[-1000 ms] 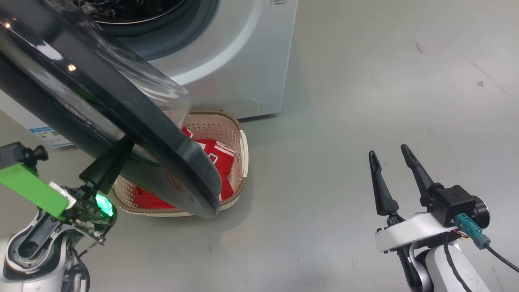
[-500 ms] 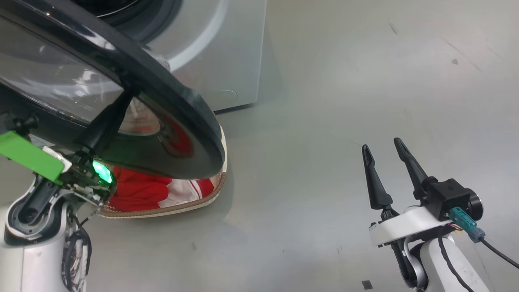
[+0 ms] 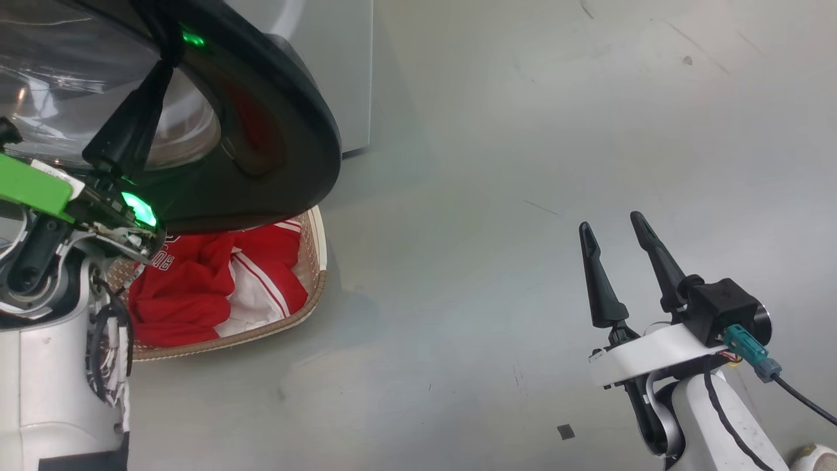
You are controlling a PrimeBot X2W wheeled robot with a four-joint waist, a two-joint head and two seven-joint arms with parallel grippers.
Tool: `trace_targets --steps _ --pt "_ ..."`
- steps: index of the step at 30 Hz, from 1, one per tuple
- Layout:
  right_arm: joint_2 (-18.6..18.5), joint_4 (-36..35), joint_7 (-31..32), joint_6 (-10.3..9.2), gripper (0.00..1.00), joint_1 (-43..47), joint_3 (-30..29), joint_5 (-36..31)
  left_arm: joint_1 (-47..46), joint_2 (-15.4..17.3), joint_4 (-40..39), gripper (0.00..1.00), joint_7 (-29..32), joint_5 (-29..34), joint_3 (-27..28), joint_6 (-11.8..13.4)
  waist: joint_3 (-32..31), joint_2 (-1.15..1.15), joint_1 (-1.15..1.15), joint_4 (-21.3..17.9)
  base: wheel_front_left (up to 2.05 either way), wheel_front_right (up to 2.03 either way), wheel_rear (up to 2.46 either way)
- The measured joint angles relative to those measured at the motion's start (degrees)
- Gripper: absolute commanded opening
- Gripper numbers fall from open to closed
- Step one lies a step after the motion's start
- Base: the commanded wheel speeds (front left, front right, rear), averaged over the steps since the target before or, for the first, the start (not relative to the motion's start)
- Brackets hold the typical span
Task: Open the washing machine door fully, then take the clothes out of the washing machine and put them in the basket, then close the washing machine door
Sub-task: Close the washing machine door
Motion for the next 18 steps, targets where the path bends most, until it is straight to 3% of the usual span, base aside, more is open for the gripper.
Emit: trace_targets --steps 18 --pt "0.4 1.3 -0.1 0.08 1.00 -2.0 0.0 0.4 -11.1 -0.5 10.0 0.00 -5.8 3.6 1.3 0.0 2.0 0.00 0.00 -2.7 0.00 0.00 0.00"
